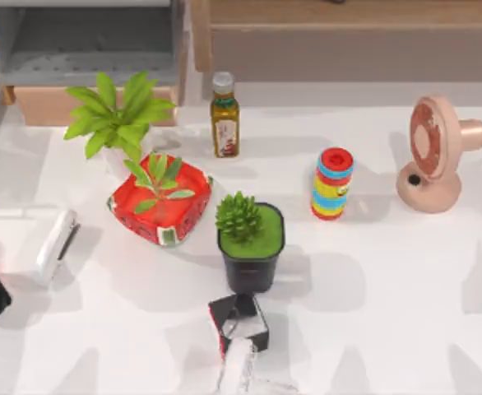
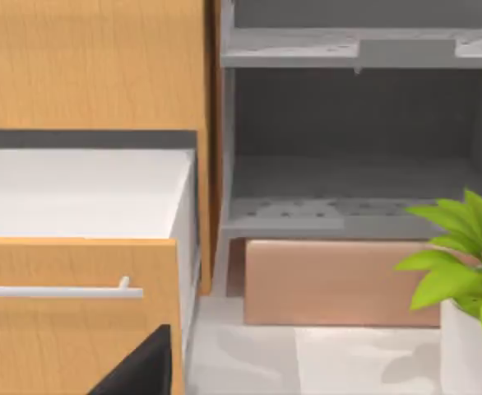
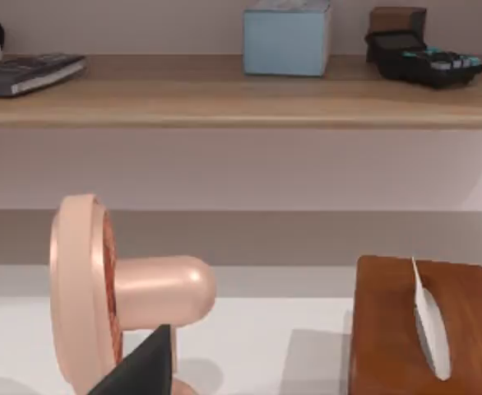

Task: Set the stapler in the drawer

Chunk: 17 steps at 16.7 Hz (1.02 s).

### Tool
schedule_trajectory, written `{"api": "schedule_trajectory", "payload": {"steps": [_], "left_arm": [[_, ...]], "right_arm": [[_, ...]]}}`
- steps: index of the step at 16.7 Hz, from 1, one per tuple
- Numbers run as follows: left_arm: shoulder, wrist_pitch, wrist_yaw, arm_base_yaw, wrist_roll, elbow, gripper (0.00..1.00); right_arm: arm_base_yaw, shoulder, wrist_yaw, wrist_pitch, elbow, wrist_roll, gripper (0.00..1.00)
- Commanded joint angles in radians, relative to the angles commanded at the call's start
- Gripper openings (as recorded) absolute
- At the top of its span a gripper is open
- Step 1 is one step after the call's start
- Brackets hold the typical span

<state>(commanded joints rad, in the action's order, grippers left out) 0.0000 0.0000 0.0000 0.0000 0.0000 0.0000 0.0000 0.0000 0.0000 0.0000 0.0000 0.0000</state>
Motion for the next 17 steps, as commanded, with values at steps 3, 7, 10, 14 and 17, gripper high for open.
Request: {"api": "schedule_trajectory", "payload": {"steps": [3, 7, 10, 14, 17], "left_arm": [[0.011, -0.008, -0.001, -0.001, 0.002, 0.011, 1.0], [0.16, -0.11, -0.013, -0.017, 0.027, 0.144, 1.0], [0.382, -0.24, -0.018, -0.04, 0.053, 0.316, 1.0], [0.795, -0.446, -0.017, -0.082, 0.085, 0.594, 1.0], [1.133, -0.605, -0.011, -0.113, 0.102, 0.809, 1.0]], "right_arm": [[0.0, 0.0, 0.0, 0.0, 0.0, 0.0, 1.0], [0.0, 0.0, 0.0, 0.0, 0.0, 0.0, 1.0], [0.0, 0.0, 0.0, 0.0, 0.0, 0.0, 1.0], [0.0, 0.0, 0.0, 0.0, 0.0, 0.0, 1.0], [0.0, 0.0, 0.0, 0.0, 0.0, 0.0, 1.0]]}}
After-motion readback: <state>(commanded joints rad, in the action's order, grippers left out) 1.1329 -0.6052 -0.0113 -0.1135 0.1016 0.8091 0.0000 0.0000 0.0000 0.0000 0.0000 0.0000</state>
